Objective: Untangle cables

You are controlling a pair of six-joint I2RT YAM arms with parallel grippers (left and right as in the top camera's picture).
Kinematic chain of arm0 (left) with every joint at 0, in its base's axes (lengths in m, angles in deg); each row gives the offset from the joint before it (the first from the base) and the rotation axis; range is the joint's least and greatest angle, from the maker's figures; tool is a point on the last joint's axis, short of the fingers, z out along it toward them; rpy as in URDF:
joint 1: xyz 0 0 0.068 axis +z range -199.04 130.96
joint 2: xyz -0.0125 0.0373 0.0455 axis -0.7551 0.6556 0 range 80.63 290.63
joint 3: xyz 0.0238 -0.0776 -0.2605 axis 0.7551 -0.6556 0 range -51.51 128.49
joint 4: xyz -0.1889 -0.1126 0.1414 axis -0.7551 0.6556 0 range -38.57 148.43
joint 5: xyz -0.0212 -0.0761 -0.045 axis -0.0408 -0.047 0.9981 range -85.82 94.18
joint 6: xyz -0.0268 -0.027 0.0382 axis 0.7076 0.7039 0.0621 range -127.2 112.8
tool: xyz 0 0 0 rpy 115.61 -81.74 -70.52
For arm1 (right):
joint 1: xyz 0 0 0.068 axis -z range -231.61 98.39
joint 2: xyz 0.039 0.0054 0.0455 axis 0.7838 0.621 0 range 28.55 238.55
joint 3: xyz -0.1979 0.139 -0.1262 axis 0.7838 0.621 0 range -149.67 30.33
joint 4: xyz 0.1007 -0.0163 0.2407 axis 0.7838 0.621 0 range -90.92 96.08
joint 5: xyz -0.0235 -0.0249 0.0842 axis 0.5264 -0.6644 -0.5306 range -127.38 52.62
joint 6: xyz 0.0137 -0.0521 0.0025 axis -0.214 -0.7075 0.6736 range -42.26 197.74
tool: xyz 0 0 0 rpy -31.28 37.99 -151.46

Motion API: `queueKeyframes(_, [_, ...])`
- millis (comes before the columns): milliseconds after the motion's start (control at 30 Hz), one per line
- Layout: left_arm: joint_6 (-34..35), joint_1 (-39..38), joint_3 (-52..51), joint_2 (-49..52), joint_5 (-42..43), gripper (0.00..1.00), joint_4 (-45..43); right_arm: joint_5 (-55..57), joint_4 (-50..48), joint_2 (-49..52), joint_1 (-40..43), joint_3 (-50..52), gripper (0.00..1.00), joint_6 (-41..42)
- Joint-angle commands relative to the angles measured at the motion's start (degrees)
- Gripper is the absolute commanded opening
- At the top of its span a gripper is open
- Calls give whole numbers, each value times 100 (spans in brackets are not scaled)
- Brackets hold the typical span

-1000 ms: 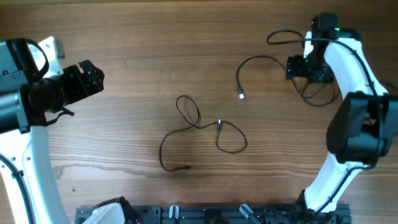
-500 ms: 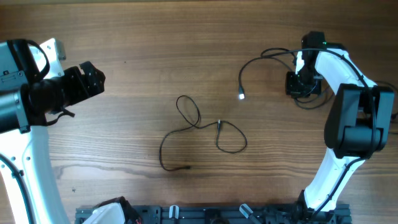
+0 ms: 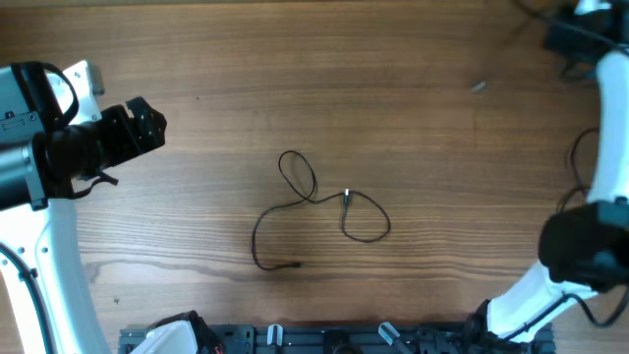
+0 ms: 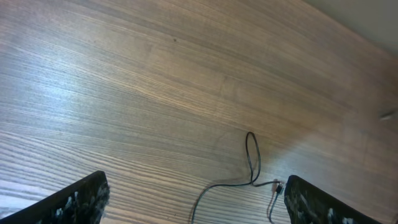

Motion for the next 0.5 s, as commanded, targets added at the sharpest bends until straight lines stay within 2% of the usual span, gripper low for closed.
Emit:
queueKeyframes(0, [-48,-7,15,11,94,92,-17,271,-321,11,813,-37,4,146])
queueKeyframes(167, [-48,-7,15,11,96,92,-17,-660,-686,94,1928,142,4,293])
queueKeyframes(467, [-52,-7,15,11,94,92,92,-861,-820,695,2728,203,4,741])
